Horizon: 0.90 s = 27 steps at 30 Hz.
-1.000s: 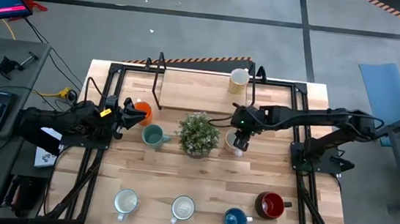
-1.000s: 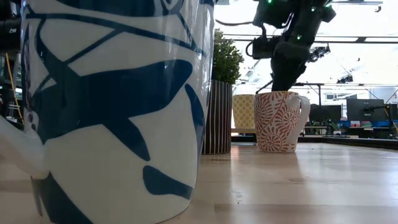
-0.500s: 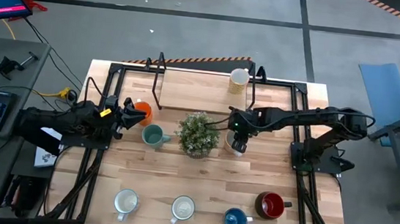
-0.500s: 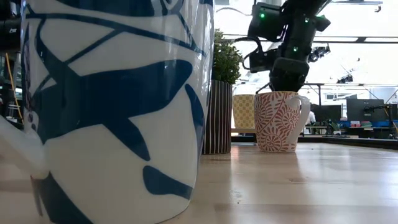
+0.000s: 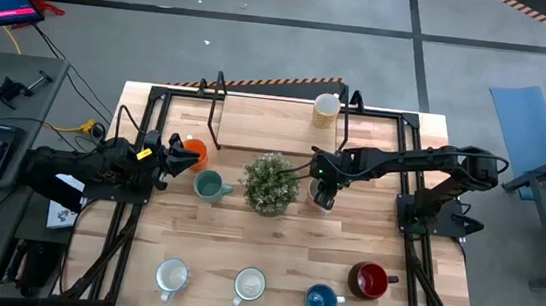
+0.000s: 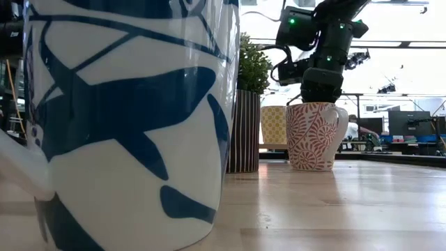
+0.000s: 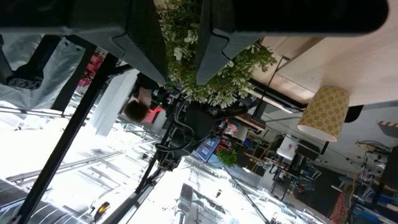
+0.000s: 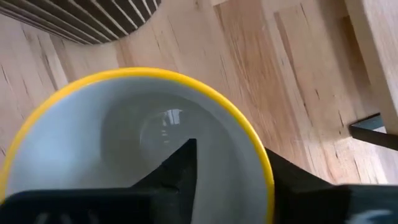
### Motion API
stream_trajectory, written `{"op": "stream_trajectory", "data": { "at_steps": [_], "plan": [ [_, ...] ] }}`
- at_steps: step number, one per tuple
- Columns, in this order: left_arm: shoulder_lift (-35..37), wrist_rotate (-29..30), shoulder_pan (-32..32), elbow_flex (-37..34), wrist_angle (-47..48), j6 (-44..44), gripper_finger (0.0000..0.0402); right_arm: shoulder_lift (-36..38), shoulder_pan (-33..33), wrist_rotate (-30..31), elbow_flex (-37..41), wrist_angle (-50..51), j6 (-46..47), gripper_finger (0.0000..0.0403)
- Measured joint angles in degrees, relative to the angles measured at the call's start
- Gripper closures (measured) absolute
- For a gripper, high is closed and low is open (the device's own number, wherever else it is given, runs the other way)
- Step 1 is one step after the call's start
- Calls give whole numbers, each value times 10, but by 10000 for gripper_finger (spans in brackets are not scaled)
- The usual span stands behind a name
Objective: Place coffee mugs
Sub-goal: Put the red patterned mug on the shelf
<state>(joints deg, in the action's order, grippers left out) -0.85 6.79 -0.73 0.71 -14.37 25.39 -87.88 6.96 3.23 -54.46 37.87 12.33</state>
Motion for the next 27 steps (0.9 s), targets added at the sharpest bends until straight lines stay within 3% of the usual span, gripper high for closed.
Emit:
{"op": "stream_trajectory", "data": {
  "at_steps": [5,11,16,23,27],
  "plan": [
    [0,0,0,0,0,0,326,1,0,0,0,0,25,390],
    [0,0,0,0,0,0,326,5,0,-4,-14,33,42,398],
    [0,0,0,0,0,0,326,14,0,7,-89,118,27,400],
    [0,0,0,0,0,0,326,14,13,103,-207,209,-29,401],
    [0,0,0,0,0,0,326,14,50,150,-248,207,-68,402]
  ]
}}
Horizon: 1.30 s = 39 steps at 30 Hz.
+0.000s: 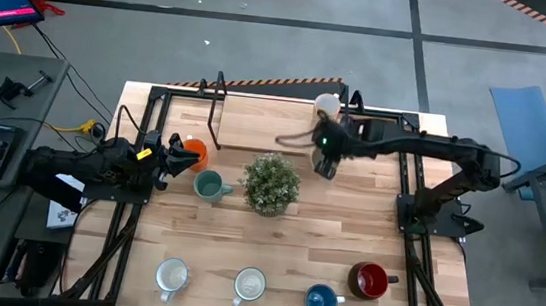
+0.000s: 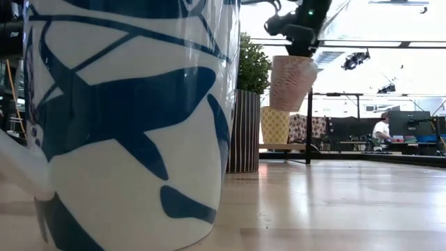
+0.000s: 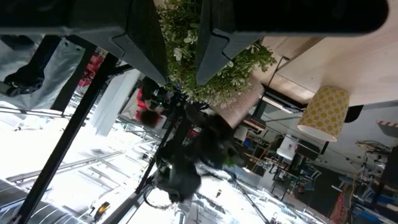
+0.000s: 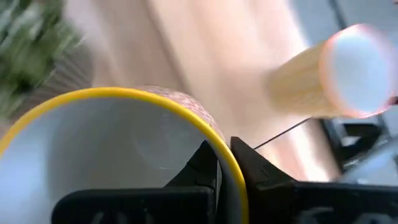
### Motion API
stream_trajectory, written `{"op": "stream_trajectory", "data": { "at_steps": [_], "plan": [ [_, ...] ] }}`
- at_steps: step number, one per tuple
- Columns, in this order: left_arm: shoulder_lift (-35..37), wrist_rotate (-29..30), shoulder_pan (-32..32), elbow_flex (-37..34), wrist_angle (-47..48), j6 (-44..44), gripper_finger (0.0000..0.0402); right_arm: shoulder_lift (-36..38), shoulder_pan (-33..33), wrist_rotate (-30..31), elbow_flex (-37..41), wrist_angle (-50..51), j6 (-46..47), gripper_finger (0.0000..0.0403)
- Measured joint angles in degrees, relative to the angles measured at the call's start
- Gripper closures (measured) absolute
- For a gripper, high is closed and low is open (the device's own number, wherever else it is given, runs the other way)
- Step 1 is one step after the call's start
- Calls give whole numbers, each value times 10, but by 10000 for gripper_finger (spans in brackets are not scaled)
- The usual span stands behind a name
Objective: Place coffee mugs
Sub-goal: Put the red patterned mug on the shelf
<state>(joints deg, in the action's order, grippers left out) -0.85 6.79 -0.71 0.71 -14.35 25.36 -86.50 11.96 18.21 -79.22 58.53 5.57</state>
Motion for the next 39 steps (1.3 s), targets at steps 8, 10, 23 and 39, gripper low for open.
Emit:
{"op": "stream_trajectory", "data": {
  "at_steps": [8,10,23,39],
  "plan": [
    [0,0,0,0,0,0,326,-6,82,-15,-6,-45,-30,402],
    [0,0,0,0,0,0,326,-19,95,-29,-6,-59,-31,402],
    [0,0,0,0,0,1,326,-117,122,-21,-5,-52,-45,403],
    [0,0,0,0,0,0,326,-118,144,-36,-5,-48,-41,403]
  ]
}}
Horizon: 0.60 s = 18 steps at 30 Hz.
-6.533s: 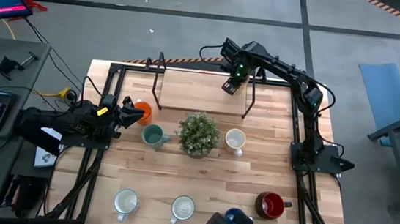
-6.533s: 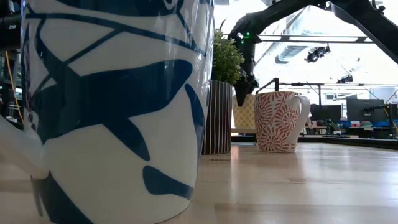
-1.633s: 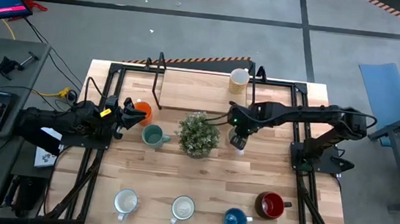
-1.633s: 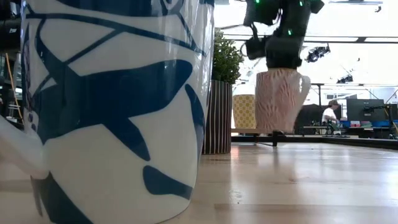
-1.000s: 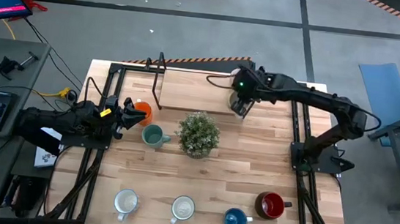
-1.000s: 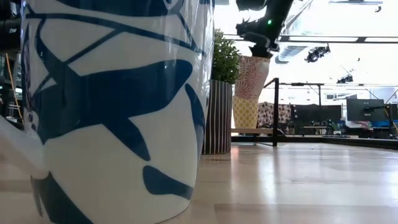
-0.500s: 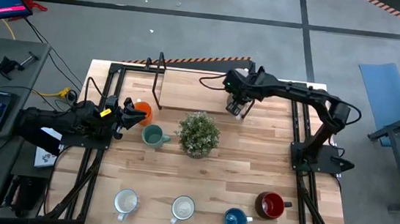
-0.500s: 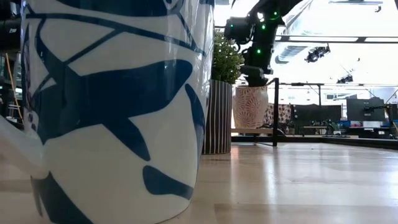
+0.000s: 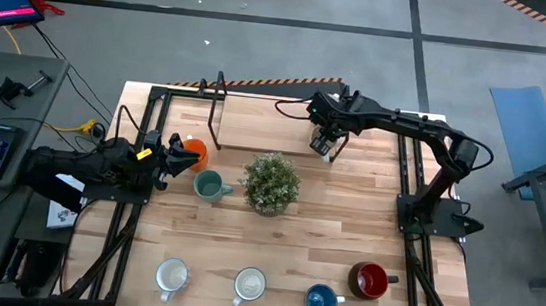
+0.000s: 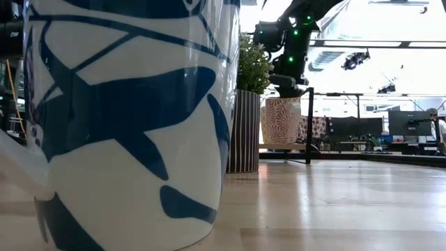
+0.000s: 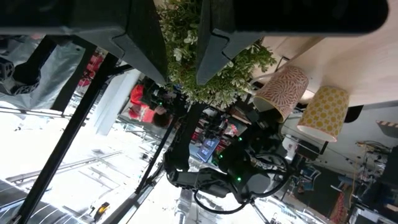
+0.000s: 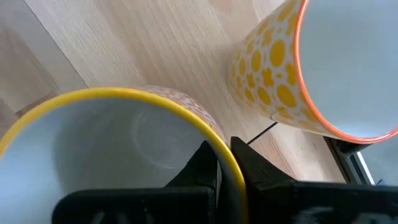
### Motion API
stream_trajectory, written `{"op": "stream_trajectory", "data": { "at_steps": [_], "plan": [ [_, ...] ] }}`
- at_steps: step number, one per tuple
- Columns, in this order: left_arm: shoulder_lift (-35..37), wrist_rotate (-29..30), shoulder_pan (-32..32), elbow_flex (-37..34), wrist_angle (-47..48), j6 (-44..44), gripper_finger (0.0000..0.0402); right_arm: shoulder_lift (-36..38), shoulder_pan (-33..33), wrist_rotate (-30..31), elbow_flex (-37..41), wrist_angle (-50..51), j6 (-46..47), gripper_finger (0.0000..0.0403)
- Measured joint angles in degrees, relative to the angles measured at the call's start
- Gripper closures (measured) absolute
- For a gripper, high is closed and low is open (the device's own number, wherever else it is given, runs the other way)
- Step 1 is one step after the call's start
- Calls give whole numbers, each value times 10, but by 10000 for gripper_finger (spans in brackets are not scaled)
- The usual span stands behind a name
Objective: Place coffee mugs
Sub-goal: Put the red patterned mug on the shelf
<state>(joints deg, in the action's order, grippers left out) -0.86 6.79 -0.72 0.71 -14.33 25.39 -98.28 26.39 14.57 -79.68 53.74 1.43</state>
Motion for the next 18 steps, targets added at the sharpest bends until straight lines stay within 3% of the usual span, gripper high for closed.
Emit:
{"op": "stream_trajectory", "data": {
  "at_steps": [18],
  "plan": [
    [0,0,0,0,0,0,326,0,0,15,0,-17,-2,352]
  ]
}}
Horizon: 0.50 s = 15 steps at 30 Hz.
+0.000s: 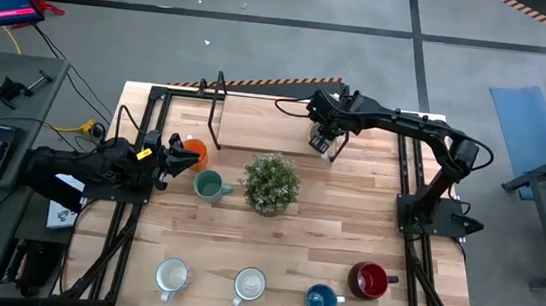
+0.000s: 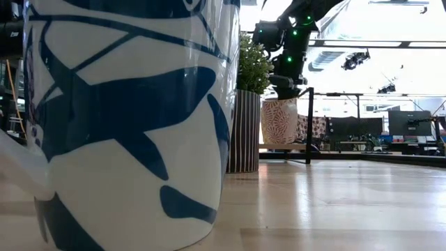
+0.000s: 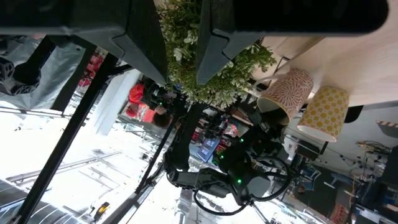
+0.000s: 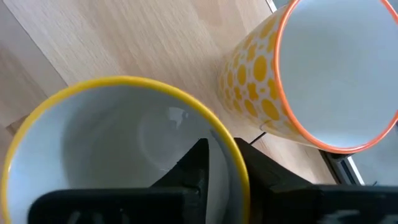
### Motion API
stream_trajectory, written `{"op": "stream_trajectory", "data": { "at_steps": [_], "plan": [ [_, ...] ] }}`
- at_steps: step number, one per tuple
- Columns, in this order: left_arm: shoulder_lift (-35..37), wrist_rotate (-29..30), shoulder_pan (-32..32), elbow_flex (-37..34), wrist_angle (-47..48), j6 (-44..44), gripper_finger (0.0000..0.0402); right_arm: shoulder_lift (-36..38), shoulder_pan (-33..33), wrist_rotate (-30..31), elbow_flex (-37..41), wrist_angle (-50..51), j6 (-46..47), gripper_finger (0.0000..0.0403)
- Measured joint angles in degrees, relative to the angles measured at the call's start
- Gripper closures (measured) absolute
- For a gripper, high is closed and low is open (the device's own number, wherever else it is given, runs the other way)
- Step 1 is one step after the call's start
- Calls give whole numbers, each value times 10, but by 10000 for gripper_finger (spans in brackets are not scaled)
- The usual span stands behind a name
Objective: Place coffee mugs
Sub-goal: Put the red patterned mug on the shelf
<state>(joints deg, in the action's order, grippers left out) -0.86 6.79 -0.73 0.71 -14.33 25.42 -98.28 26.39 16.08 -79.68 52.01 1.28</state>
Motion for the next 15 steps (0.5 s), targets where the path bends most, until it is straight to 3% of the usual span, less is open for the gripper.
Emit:
{"op": "stream_trajectory", "data": {
  "at_steps": [15],
  "plan": [
    [0,0,0,0,0,0,326,0,24,-1,0,0,-3,301]
  ]
}}
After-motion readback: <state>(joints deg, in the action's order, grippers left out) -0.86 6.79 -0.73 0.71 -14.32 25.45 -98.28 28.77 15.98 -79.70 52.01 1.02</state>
